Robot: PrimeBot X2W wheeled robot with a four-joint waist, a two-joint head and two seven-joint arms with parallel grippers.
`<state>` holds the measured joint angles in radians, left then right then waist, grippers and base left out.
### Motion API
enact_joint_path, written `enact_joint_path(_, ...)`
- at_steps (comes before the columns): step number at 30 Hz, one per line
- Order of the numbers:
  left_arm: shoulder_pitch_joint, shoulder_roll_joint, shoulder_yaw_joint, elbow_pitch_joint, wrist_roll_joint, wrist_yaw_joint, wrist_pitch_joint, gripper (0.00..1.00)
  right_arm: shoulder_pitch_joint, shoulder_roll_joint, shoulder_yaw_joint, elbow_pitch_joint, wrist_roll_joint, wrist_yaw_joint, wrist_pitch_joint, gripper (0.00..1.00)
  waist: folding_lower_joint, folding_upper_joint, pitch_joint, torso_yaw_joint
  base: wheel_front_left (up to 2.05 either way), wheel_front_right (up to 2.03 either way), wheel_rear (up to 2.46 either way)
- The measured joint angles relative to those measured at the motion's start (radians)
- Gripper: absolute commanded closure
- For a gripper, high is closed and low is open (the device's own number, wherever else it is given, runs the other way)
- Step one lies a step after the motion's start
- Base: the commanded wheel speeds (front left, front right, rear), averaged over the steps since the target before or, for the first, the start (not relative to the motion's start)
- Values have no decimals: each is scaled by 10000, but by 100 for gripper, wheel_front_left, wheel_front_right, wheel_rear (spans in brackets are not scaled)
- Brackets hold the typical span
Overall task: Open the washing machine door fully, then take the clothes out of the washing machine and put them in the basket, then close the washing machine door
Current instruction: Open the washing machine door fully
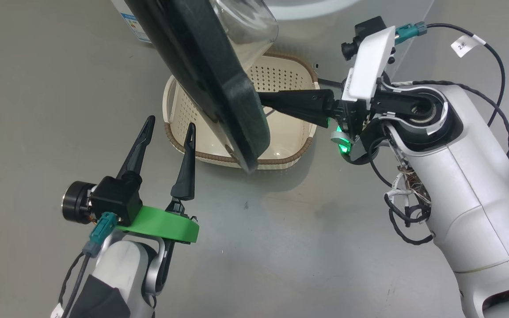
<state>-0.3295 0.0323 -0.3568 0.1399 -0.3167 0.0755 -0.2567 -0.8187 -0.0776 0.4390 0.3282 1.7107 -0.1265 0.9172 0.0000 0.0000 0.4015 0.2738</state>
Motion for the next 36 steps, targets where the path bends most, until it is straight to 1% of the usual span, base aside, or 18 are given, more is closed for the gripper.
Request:
enact_joint_path(10,0,0,33,-29,0,33,0,0,92,13,637,-77,138,0,-307,100,0,0,37,-23,0,0,0)
enact_joint_path(16,7,0,81,56,0,86,0,0,140,25,604,-73,115,0,-673,100,0,0,-107,-55,0,0,0)
enact_joint_path(21,21,0,282,144,17,88,0,0,246,44,497,-56,-489,17,-1290,100,0,0,-387,-144,0,0,0)
enact_joint_path(24,38,2,351,199,50,88,0,0,325,-119,445,-65,-1133,397,-1896,100,0,0,-611,-236,0,0,0)
enact_joint_path(28,222,0,489,307,251,88,0,0,419,-907,587,-92,-2562,1110,-2824,100,0,0,-967,-399,0,0,0)
enact_joint_path(30,395,2,600,401,320,86,0,0,642,-1172,571,-81,-3022,1352,-3273,100,0,0,-1164,-497,0,0,0)
enact_joint_path(34,699,2,746,476,431,86,0,0,1277,-1208,339,-79,-3246,1695,-4148,100,0,0,-1573,-722,0,0,0)
enact_joint_path(36,853,4,859,487,489,86,0,0,1480,-1354,320,-84,-3699,1864,-4608,100,0,0,-1774,-857,0,0,0)
